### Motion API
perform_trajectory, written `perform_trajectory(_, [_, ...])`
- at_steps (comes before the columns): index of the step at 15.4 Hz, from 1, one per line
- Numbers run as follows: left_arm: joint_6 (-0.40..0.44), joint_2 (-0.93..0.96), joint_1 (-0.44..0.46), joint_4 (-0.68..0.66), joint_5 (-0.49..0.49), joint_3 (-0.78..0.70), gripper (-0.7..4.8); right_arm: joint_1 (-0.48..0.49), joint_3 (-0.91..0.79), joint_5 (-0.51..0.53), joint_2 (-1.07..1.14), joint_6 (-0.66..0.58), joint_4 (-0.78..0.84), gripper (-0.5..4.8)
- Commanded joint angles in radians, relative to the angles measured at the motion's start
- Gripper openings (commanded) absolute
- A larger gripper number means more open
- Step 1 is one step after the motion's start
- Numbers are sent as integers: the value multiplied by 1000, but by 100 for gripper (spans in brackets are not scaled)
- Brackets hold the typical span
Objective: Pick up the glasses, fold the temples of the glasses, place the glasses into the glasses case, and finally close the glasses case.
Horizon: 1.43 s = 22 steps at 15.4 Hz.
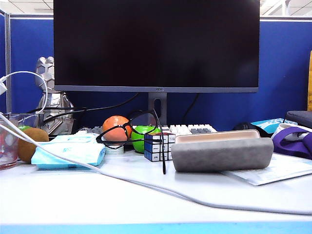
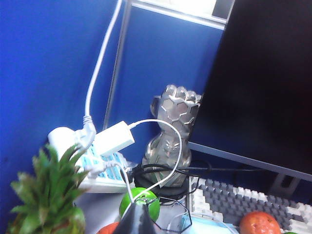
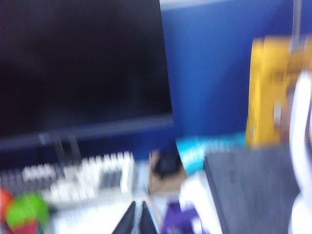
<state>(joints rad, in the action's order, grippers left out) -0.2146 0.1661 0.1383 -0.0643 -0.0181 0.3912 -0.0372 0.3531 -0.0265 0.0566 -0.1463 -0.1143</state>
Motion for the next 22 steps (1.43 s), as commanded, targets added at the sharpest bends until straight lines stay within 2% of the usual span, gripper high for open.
perform_trajectory(1, [63,183,0,6,14,142,-4,-2,158,2,119,-9,-28,-5])
perform_trajectory(4, [92,407,0,-2,104,322,-4,-2,360,3,304,-72,-108,-6])
perform_trajectory(7, [113,595,0,-15,308,470,-4,-2,502,12,455,-67,-106,-5])
perform_trajectory(8, [113,679,-3,-37,388,532,-4,-2,565,43,523,-62,-109,-6])
perform_trajectory(10, [153,754,-40,-50,401,579,-4,-2,629,99,593,-62,-115,-5])
perform_trajectory(12, [194,834,-83,-72,398,626,-4,-2,711,234,689,-63,-130,-5])
perform_trajectory(14, [243,911,-175,-107,397,678,-4,-3,772,322,762,-63,-162,-6])
perform_trajectory(15, [292,982,-245,-106,397,715,-4,-4,811,417,821,-64,-169,-5])
perform_trajectory(18, [302,1110,-333,-103,397,760,-4,-55,826,438,899,-63,-142,-5])
perform_trajectory(20, [387,1183,-375,-94,396,769,-4,-89,826,452,933,-63,-143,-5])
perform_trajectory(22, [521,1280,-425,-87,397,769,-4,-137,826,449,967,-63,-137,-5])
